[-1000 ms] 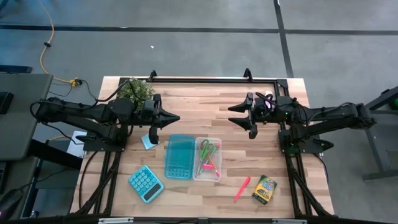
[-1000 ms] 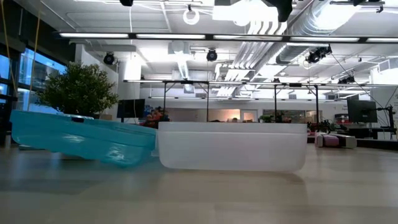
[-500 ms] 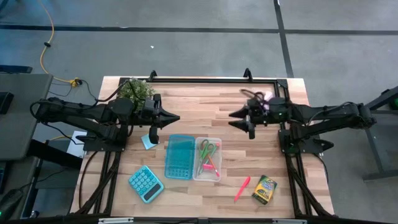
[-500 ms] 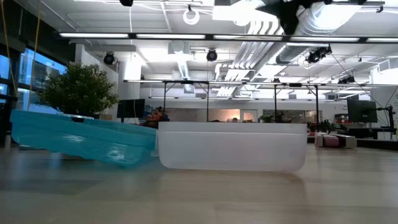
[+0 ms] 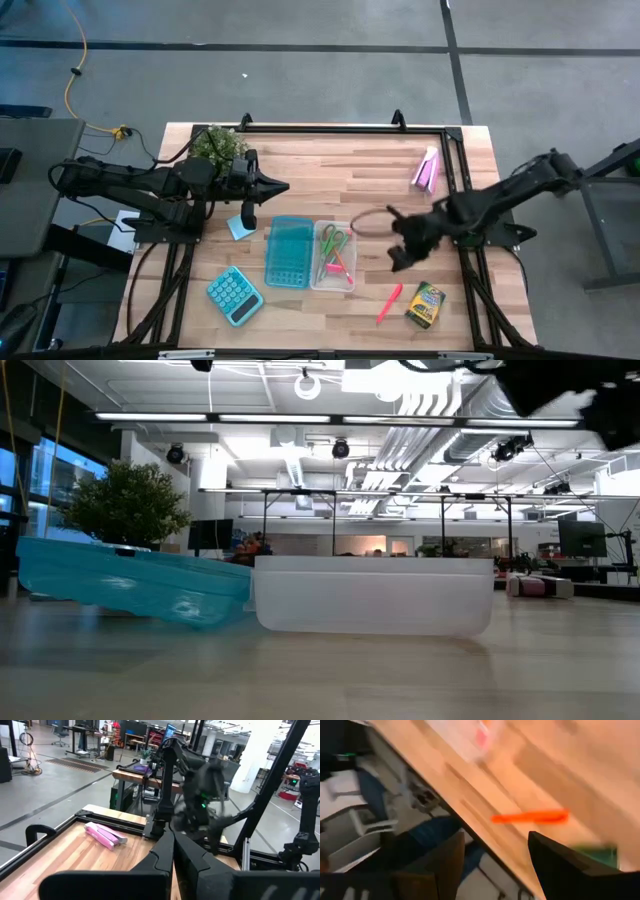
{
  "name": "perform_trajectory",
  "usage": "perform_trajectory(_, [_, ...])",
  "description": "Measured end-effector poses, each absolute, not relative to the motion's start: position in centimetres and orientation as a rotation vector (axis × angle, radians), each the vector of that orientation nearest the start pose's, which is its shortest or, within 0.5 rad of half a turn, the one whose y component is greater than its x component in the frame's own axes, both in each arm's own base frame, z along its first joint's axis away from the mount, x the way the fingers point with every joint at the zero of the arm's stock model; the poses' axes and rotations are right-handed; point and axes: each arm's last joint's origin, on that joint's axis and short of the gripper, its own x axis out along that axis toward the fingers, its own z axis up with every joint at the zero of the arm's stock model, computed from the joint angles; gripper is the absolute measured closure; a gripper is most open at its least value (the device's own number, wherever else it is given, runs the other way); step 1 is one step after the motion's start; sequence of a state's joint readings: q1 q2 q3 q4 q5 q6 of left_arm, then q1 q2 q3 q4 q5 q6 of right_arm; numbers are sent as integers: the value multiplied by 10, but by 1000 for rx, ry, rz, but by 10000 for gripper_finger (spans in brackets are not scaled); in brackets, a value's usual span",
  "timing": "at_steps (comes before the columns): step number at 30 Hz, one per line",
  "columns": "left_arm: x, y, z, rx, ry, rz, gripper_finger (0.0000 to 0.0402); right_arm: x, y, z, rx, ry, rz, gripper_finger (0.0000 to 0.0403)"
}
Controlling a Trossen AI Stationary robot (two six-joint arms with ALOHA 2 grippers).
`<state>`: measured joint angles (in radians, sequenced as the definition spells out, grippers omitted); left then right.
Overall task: Pack school essentials
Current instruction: Put the orange pen into the blue supply box
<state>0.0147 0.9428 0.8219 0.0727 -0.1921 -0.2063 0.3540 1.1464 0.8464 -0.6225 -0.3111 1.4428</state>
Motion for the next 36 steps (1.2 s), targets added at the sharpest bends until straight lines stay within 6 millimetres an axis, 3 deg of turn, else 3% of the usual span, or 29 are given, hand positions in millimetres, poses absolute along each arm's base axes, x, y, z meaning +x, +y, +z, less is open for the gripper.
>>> perform_trajectory(6, [211,9,343,-201,27,212,401,204,120,231,1437,1340,-427,190])
perform_trajectory(13, [211,9,343,-149,32,212,401,210,141,200,1537,1379,-728,190])
perform_trajectory(24, [211,9,342,-148,33,206,401,230,152,163,1560,1340,-862,190])
perform_trajectory(36, [211,8,342,-148,33,205,401,229,154,157,1605,1315,-972,190])
